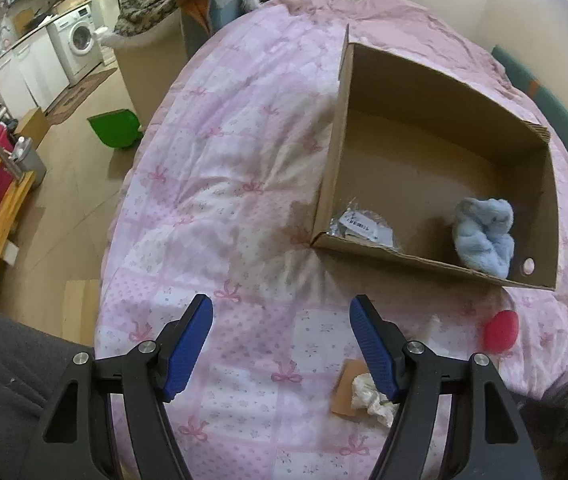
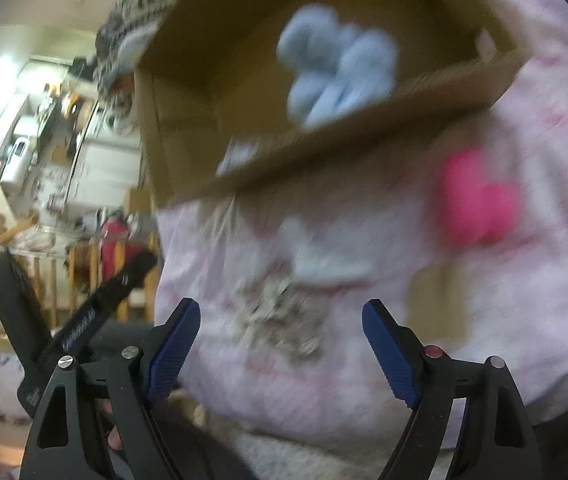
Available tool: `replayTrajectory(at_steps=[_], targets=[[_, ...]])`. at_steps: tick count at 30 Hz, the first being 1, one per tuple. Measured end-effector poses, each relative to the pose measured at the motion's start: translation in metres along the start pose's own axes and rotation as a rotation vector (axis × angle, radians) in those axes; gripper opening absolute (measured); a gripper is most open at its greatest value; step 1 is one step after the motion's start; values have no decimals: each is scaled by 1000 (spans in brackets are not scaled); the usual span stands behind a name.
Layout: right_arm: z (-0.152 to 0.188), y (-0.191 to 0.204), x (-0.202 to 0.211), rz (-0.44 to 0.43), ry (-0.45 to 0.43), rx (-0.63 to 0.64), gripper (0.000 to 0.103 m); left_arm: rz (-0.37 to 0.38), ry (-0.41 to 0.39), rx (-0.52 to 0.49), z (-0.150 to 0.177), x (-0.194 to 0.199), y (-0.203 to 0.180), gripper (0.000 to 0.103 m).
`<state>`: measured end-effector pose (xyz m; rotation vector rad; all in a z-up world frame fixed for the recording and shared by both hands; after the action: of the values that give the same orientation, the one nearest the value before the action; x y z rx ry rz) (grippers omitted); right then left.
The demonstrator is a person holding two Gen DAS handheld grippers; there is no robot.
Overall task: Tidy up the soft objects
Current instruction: 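Withdraw both open tools from the box toward the remaining items, then grasp the lace scrunchie with the right tool while the left tool grasps the cream scrunchie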
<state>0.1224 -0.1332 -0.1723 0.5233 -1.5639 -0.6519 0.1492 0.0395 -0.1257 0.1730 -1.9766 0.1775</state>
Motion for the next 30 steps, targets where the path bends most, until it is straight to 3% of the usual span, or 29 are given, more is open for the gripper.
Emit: replayTrajectory(at_steps=[3,7,9,11,17,23,30], targets=[[8,7,-23,36,53,18,90,2,14,12,0,-4,1,68],[3,8,-45,97,60,25,86,16,17,20,0,-3,1,68],[1,6,-55,99,82,1,74,16,16,13,0,-3,1,68],[1,1,-64,111,98,-16,53,18,17,13,0,-3,1,68],[-2,-2,-54,82,70,-20,17,30,32,18,3,-5,-1,68],[-3,2,-27,51,7,-15,16,30,65,0,9,-10,-3,68],[0,17,5,24,-39,24,14,82,189,-84,38,-22,-25,68]])
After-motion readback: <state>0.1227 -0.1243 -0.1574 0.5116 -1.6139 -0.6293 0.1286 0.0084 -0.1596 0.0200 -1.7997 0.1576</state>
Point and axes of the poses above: each gripper's, at about its wrist camera, not at the fingertips, and x roughly against the way its jaws point, y to its left, z to its underside, the point moved 10 cm from there along -x, roughly the way its jaws point, and after that the axes turned 4 degrees about y, right-handed, at the moved point
